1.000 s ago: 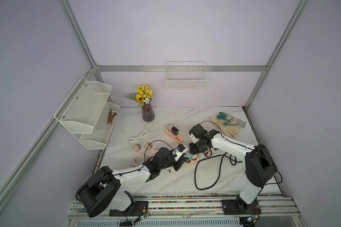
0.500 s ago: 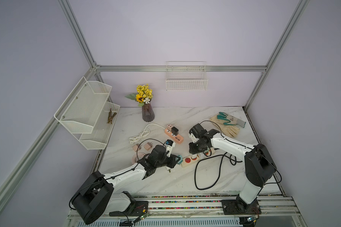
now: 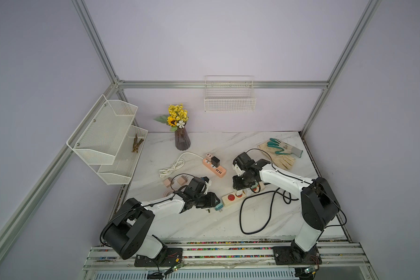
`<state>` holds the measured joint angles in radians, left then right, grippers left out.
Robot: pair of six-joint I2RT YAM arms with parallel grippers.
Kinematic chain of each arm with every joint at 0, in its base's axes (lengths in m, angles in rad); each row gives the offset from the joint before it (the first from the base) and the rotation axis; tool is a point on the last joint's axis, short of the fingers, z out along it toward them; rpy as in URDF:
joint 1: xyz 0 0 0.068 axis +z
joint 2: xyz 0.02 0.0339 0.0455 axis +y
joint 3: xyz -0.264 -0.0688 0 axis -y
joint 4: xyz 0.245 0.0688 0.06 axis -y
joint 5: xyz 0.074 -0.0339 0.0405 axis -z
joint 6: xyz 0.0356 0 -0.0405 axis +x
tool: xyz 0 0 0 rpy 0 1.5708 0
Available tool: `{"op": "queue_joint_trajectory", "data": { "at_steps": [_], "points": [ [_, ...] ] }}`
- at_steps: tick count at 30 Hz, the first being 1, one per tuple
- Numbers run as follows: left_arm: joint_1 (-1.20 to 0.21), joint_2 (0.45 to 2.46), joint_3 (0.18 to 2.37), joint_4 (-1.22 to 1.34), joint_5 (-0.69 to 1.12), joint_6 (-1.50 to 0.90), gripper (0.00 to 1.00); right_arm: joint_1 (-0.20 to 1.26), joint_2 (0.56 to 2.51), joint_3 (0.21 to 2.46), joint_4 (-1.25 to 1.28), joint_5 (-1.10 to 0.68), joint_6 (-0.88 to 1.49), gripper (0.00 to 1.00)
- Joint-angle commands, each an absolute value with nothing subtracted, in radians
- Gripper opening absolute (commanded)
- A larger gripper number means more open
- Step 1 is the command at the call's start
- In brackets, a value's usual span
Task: Pull the plug off the socket
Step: Place the plug at the center of the board.
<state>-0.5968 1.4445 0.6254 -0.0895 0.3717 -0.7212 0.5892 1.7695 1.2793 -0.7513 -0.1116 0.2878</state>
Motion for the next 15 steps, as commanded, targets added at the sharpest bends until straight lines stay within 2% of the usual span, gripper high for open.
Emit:
{"op": "queue_joint_trajectory", "data": {
  "at_steps": [1,8,13,15],
  "points": [
    [-0.591,1.361,0.655,-0.133,0.283,-0.665,0.57,0.560,1.858,1.207,-0.794,-0.076,0.333,0.00],
    [-0.630,1.271,0.512,0.256,0.214,-0.375,0.57,0.561,1.835,1.214,-0.785,-0.081,0.323,0.00],
    [-0.778,1.320,0.439,0.520,0.120,-0.021,0.58,0.561,1.823,1.204,-0.777,-0.086,0.310,0.00],
    [-0.813,1.358,0.415,0.611,0.095,0.042,0.61,0.561,1.812,1.197,-0.769,-0.090,0.308,0.00]
  ]
}}
